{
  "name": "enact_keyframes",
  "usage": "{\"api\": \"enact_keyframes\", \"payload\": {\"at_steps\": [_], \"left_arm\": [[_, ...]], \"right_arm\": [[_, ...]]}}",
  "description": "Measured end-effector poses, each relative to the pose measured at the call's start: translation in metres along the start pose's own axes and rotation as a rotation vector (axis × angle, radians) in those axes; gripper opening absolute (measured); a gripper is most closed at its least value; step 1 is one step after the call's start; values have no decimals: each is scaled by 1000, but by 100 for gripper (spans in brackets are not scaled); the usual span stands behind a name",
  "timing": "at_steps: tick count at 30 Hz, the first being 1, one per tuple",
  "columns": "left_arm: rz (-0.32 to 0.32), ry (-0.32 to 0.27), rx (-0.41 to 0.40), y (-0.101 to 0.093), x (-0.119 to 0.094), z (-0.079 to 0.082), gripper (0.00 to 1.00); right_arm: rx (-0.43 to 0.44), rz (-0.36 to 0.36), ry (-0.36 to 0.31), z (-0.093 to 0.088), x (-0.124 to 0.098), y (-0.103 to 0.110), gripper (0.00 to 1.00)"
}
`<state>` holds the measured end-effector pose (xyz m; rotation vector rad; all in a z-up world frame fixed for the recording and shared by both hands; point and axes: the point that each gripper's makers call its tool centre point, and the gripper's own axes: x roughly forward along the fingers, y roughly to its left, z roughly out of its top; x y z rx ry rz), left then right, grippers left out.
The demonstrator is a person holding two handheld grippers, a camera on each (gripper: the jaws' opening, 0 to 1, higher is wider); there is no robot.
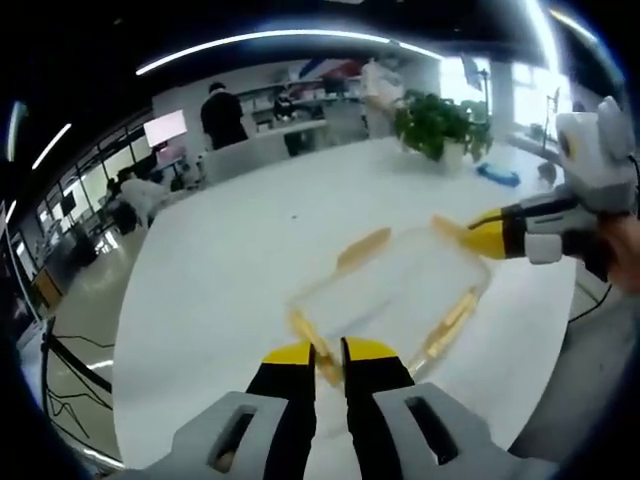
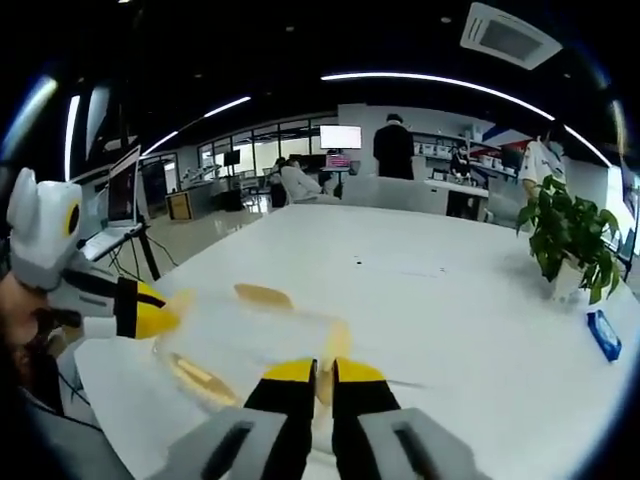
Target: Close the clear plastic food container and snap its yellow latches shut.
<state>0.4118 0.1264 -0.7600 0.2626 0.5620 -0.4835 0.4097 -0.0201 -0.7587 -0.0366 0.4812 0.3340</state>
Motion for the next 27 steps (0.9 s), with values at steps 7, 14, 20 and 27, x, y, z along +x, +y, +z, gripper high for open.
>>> {"api": "enact_keyframes", "payload": {"at_steps": [7, 14, 20, 27], "left_arm": [[-2, -3, -1, -7, 2, 3, 6], [-2, -5, -3, -13, 5, 5, 6], [-6, -9, -5, -20, 10, 9, 6], [-13, -12, 4, -27, 15, 14, 6]], "right_arm": [[1, -4, 3, -2, -3, -7, 1], [-1, -6, 6, -4, -5, -14, 1], [0, -10, 9, -5, -7, -22, 1], [-10, -16, 18, -9, -9, -31, 1]]}}
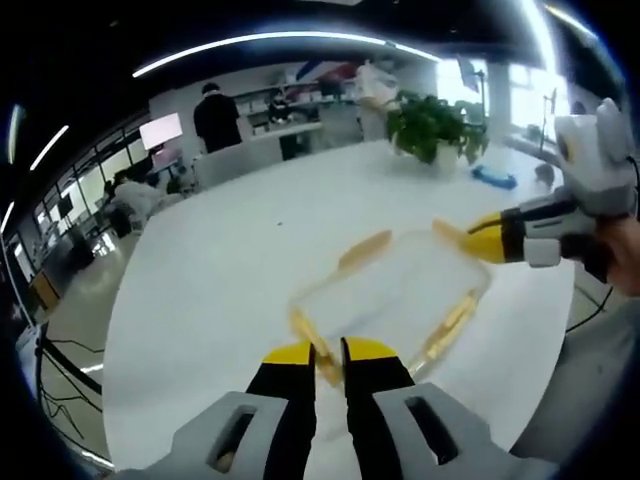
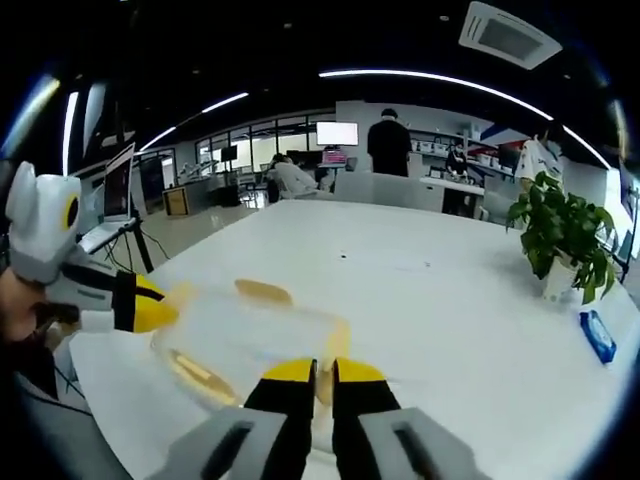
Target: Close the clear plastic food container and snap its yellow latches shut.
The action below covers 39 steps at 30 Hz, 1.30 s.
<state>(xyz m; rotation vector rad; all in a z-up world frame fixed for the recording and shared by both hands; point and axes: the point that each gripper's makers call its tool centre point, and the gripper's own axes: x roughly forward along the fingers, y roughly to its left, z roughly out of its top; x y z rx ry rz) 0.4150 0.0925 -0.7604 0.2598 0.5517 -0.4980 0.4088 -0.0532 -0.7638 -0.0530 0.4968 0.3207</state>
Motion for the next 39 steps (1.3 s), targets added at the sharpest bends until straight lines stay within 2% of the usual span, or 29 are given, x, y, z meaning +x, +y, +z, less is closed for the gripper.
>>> {"api": "enact_keyframes", "payload": {"at_steps": [19, 39], "left_arm": [[-33, -17, -24, -16, 17, 7, 6], [-80, -25, -7, -36, 28, 14, 6]], "right_arm": [[0, -33, 20, -6, -3, -24, 1], [-8, -71, 31, -10, -8, -45, 1]]}}
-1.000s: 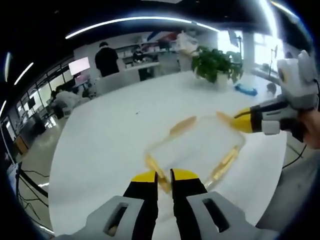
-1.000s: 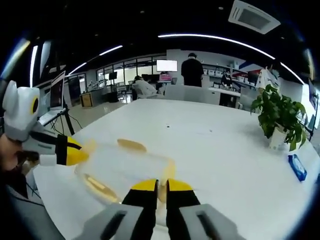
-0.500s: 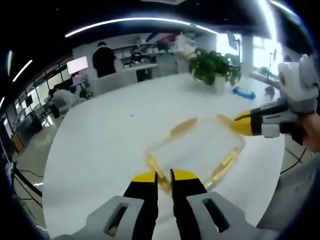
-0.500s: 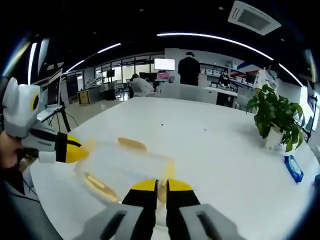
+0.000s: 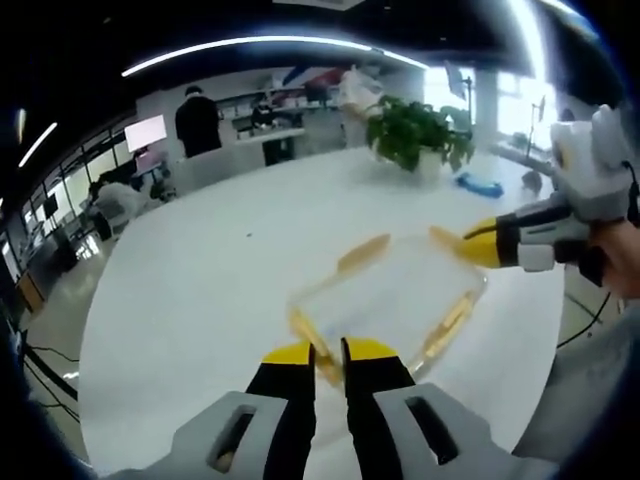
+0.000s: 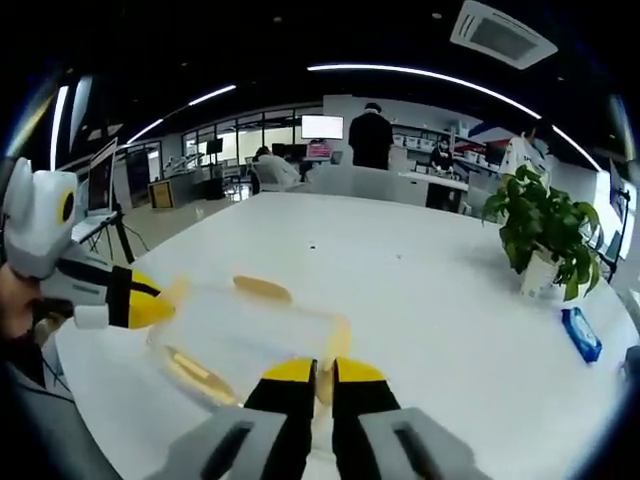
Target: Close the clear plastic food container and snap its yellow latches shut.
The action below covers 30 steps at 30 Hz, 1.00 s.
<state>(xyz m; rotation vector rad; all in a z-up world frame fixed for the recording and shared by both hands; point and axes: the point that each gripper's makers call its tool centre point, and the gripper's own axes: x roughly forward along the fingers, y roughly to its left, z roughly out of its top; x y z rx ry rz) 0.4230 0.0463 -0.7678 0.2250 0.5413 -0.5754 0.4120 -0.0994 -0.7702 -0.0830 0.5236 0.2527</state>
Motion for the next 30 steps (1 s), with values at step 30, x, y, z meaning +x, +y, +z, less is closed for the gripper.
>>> {"api": "enact_keyframes", "payload": {"at_steps": [30], "left_arm": [[-43, 13, 33, -15, 12, 3, 8]], "right_arm": [[31, -35, 7, -5, 0, -19, 0]]}}
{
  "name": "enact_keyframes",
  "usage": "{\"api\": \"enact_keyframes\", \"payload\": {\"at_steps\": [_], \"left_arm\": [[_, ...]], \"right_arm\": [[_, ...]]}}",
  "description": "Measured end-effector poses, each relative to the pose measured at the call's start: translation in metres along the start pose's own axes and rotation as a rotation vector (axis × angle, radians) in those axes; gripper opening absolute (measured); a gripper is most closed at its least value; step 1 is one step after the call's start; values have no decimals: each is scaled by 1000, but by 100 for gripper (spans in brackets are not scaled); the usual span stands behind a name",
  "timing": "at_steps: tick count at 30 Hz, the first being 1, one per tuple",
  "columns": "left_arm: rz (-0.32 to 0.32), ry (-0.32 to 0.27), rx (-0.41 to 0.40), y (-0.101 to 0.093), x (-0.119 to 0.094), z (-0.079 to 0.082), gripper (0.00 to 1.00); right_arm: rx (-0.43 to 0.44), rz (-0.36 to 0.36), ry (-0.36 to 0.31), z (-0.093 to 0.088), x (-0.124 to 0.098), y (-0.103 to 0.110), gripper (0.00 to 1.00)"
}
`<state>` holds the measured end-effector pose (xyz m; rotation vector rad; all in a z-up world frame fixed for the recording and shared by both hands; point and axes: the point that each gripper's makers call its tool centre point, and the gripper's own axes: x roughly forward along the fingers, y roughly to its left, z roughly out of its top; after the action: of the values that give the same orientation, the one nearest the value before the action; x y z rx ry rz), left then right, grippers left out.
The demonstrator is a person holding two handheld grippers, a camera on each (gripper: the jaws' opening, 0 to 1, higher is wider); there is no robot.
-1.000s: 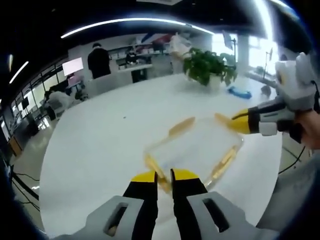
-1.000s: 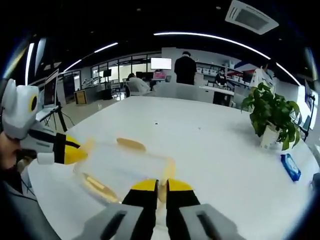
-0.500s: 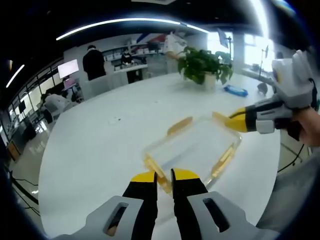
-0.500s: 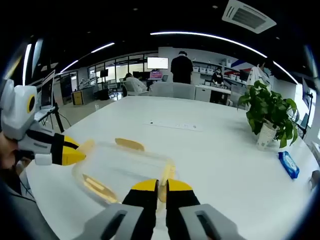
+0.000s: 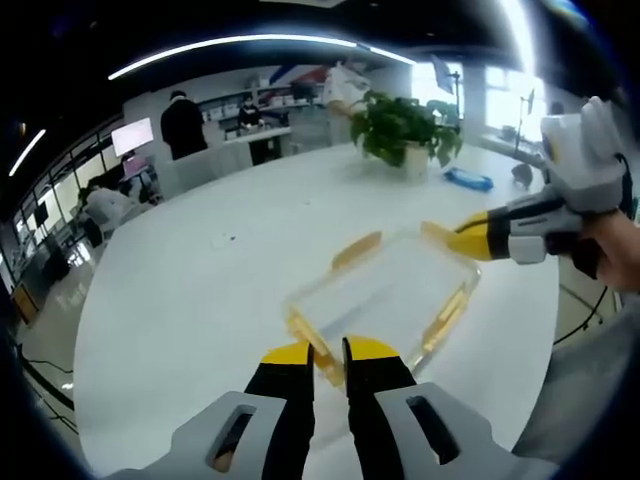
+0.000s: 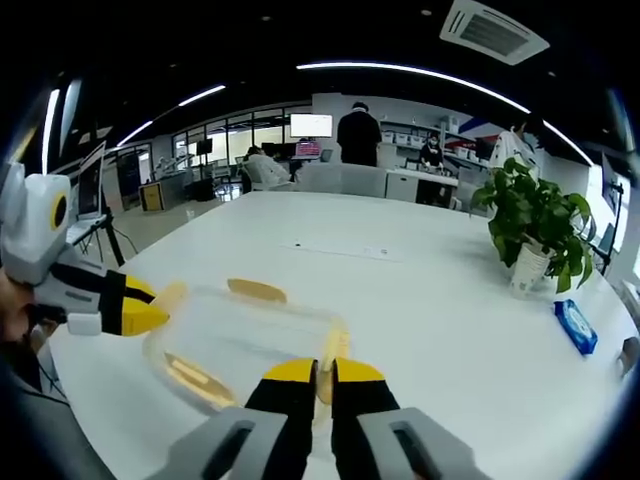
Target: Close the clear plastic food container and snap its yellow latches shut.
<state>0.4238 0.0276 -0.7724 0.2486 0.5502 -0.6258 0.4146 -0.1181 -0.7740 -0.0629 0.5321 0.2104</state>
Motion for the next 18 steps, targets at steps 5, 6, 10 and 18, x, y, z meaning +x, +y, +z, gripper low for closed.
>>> {"api": "enact_keyframes", "payload": {"at_steps": [5, 6, 10, 18], "left_arm": [[-1, 2, 0, 0, 3, 0, 7], [-1, 3, 0, 0, 3, 0, 7], [-4, 6, -3, 0, 4, -1, 7], [-7, 11, -5, -1, 7, -3, 7]], "right_arm": [[1, -1, 4, -2, 1, -1, 1], [2, -1, 6, -2, 1, -1, 1], [6, -2, 9, -4, 2, -2, 1], [12, -2, 22, -10, 5, -3, 1]]}}
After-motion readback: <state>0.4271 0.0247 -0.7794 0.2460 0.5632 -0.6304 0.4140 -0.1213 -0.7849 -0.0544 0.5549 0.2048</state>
